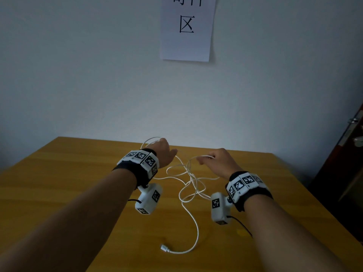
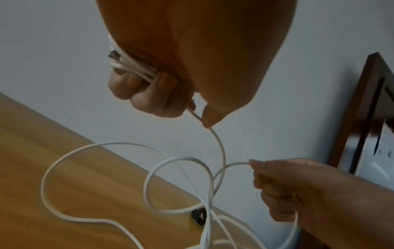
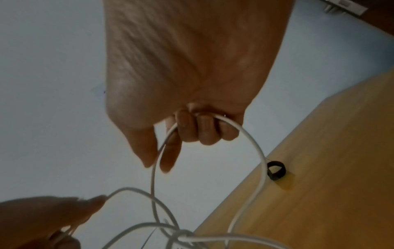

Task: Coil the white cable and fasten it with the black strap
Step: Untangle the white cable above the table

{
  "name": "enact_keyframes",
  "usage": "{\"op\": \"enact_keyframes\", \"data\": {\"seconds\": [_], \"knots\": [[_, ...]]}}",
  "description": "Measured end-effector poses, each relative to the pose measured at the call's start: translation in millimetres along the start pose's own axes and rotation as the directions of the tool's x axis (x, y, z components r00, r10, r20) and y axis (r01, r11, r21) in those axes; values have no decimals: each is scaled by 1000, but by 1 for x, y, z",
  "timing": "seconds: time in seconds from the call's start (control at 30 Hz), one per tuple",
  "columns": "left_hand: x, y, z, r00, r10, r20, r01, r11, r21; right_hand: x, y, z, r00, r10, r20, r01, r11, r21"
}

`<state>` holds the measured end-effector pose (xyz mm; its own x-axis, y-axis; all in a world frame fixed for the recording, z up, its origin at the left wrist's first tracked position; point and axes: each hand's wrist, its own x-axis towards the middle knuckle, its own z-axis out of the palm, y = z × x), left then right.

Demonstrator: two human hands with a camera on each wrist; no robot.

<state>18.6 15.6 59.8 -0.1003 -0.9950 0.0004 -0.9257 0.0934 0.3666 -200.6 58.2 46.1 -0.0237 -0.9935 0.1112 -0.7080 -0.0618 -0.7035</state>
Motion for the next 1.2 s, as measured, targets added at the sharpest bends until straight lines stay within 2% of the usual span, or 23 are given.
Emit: {"op": "enact_keyframes", "data": {"seconds": [0.07,0.13,0.2,0.3,0.43,0.53,0.63,0.9,0.97,1.07,1.2], "knots": [[0,-1,-1,1000,-16,8,16,1000,21,0,2,-1,999,34,24,-36,998,59],[-1,-1,-3,1000,3,19,-5,996,93,0,3,-1,998,50,31,-51,998,32],[0,-2,-4,1000,19,6,-20,990,140,3,7,-1,997,77,-22,-77,997,13],[0,-3,-4,999,4,-34,0,994,107,8,13,-1,981,161,-107,-162,987,-1],[-1,-3,-7,993,-58,-102,65,996,65,14,13,-1,923,289,-253,-300,954,-4],[-1,2,-10,988,-85,-129,89,996,25,17,10,-1,881,329,-340,-345,939,15],[-5,6,-18,985,-105,-135,114,992,60,18,10,-5,822,389,-416,-411,911,38],[-4,-21,-30,957,-238,-165,257,960,110,11,29,-24,745,466,-478,-517,855,28],[-5,-24,-33,959,-232,-163,255,956,142,11,34,-26,729,493,-474,-540,840,43],[-7,-22,-34,966,-195,-171,211,974,83,11,35,-25,736,493,-464,-543,839,31],[-4,-11,-26,979,-164,-119,155,984,-84,14,24,-18,787,456,-416,-499,867,6]]}}
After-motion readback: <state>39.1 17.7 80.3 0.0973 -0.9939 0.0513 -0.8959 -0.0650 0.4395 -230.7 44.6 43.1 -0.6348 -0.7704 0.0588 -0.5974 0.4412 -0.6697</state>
